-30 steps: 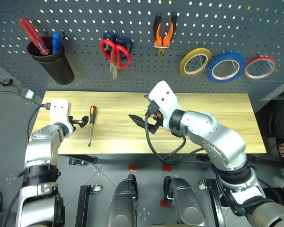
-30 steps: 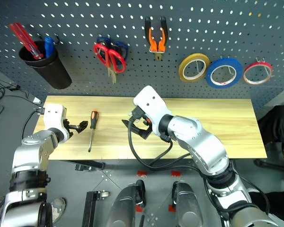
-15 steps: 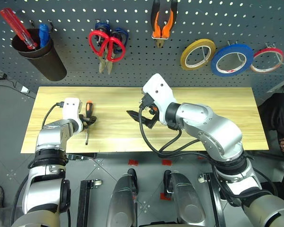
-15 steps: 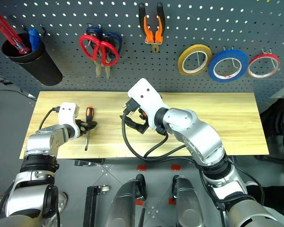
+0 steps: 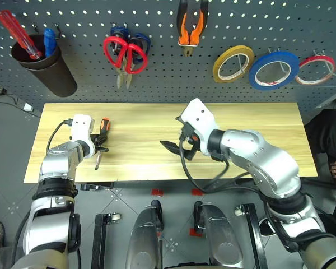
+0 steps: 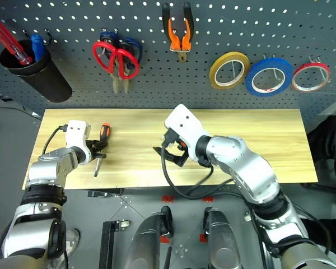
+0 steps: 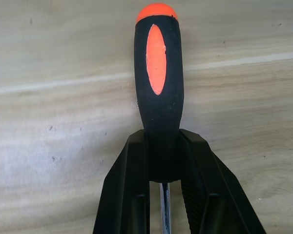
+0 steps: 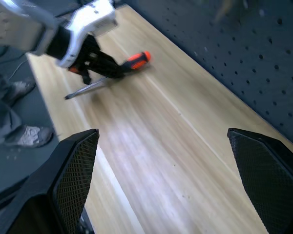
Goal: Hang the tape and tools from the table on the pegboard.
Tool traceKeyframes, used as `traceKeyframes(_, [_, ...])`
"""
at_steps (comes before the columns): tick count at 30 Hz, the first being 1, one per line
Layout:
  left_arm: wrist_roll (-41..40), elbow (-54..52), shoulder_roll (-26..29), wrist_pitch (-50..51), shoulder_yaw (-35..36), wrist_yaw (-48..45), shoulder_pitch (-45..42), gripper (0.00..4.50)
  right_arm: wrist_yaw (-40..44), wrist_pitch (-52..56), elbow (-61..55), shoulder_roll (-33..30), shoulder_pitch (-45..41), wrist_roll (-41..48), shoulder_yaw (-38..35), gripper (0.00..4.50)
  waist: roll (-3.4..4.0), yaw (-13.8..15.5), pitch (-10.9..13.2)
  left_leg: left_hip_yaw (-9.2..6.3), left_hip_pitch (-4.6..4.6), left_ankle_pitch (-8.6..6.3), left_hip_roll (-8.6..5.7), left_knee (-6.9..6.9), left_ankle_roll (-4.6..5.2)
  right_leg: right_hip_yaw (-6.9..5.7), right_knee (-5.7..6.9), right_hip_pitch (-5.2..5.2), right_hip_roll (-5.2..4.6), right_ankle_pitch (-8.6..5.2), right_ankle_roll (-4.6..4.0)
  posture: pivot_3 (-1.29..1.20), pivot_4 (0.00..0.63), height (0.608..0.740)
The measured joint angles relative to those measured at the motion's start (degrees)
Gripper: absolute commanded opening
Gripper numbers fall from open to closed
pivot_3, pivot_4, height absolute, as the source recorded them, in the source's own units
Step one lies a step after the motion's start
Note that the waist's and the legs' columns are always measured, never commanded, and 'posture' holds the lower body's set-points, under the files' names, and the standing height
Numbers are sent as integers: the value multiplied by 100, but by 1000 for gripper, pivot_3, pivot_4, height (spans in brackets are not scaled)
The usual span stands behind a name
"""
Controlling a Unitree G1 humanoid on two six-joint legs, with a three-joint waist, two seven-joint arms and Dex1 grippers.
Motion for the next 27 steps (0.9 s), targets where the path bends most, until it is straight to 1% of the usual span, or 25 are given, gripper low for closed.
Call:
traceKeyframes(4, [-316, -1564, -161, -195, 310, 26, 1084, 514, 269, -269, -133, 99, 80, 240, -68, 4500, -9, -118, -6, -3, 2, 0, 10, -2, -2, -5, 4, 2, 3, 1, -2, -264, 361, 740])
traceKeyframes(6, [-491, -2337, -262, -640, 491, -31, 1597, 514, 304, -359, -121, 116, 64, 304, -174, 4500, -13, -132, -11, -4, 2, 0, 10, 1, -2, -6, 6, 5, 2, 3, -5, -248, 337, 740])
traceKeyframes(9, [-630, -3567, -248, -1219, 706, -178, 2220, 514, 452, -554, -36, 83, 35, 393, -294, 4500, -34, -128, -34, -7, 1, 0, 9, 4, -2, -9, 3, 8, 0, 7, -7, -209, 314, 740])
traceKeyframes(13, [-747, -4546, -211, -1228, 843, -162, 2500, 514, 590, -678, 191, 23, -10, 442, -482, 4500, -36, -74, -110, -7, 2, 0, 5, 5, -2, -11, 5, 9, -2, 8, -6, -163, 275, 740])
traceKeyframes(15, [-851, -4828, -148, -1105, 916, -88, 2437, 514, 644, -684, 365, 9, -103, 522, -623, 4500, -58, -49, -162, -10, 0, 0, 7, 6, -2, -13, 8, 8, 4, 8, -6, -148, 252, 740])
traceKeyframes(17, [-954, -5098, 20, -979, 1026, -35, 2171, 514, 651, -686, 482, -52, -205, 555, -771, 4500, -81, -26, -218, -15, -3, 2, 8, 6, -4, -18, 7, 9, 7, 8, -6, -135, 235, 740])
traceKeyframes(20, [-1046, -5224, 276, -846, 1253, 154, 1599, 514, 735, -825, 624, -241, -327, 505, -796, 4500, -90, -14, -342, -13, -6, 1, 4, 6, -3, -15, 1, 8, 8, 9, -4, -127, 218, 740])
traceKeyframes(21, [-1094, -5248, 349, -775, 1326, 218, 1356, 514, 751, -880, 632, -296, -352, 463, -802, 4500, -91, -12, -379, -11, -6, 1, 3, 6, -3, -15, 1, 9, 8, 10, -3, -130, 204, 740])
traceKeyframes(24, [-1247, -5225, 568, -629, 1404, 416, 503, 514, 743, -944, 653, -303, -405, 427, -835, 4500, -115, 2, -466, -15, -6, 2, 7, 9, -4, -16, 4, 10, 16, 11, -2, -141, 195, 740])
traceKeyframes(27, [-1312, -4906, 796, -618, 1460, 550, -349, 514, 647, -911, 664, -201, -568, 473, -963, 4500, -120, -17, -517, -8, -6, 2, 9, 19, -4, -12, 8, 8, 20, 17, 5, -154, 187, 740])
